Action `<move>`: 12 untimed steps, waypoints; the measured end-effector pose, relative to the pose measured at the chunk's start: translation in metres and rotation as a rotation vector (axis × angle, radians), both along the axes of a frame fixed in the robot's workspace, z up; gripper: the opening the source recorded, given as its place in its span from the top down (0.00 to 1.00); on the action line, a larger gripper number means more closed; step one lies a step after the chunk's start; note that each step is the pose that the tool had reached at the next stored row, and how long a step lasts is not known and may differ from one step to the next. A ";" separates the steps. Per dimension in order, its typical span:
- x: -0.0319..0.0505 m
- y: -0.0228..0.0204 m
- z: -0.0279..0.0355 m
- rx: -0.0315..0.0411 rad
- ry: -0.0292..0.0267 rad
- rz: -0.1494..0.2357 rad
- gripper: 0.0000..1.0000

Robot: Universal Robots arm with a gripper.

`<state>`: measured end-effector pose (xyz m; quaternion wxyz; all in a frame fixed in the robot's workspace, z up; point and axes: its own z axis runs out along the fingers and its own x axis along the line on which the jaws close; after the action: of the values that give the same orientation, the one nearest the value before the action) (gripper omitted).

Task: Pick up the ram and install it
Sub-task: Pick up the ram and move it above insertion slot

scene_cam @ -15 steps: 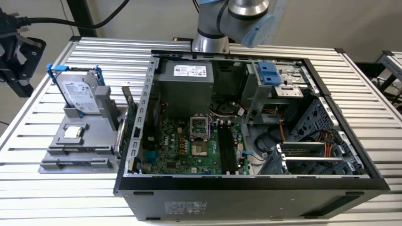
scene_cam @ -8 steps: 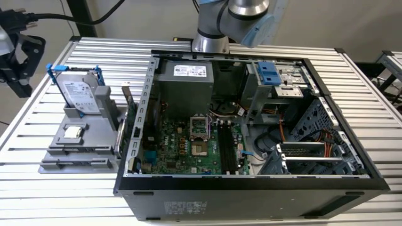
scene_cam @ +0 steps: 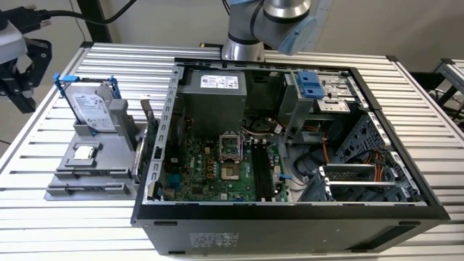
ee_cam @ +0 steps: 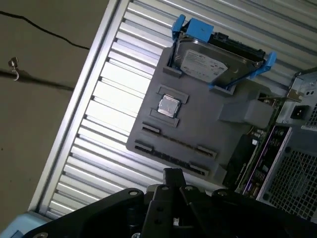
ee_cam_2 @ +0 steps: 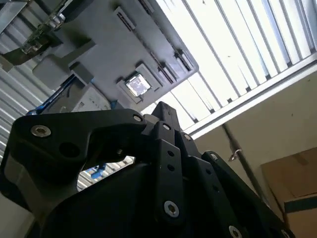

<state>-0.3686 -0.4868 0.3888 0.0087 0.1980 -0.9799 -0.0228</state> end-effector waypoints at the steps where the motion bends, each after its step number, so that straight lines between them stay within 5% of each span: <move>1: 0.0000 0.0000 0.0000 -0.0001 0.0000 0.016 1.00; 10: 0.0000 0.0000 0.0000 0.0001 -0.0002 0.159 1.00; 12: 0.0001 0.0000 0.0001 -0.0004 -0.0037 0.183 1.00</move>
<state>-0.3685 -0.4867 0.3888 0.0090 0.2869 -0.9577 -0.0214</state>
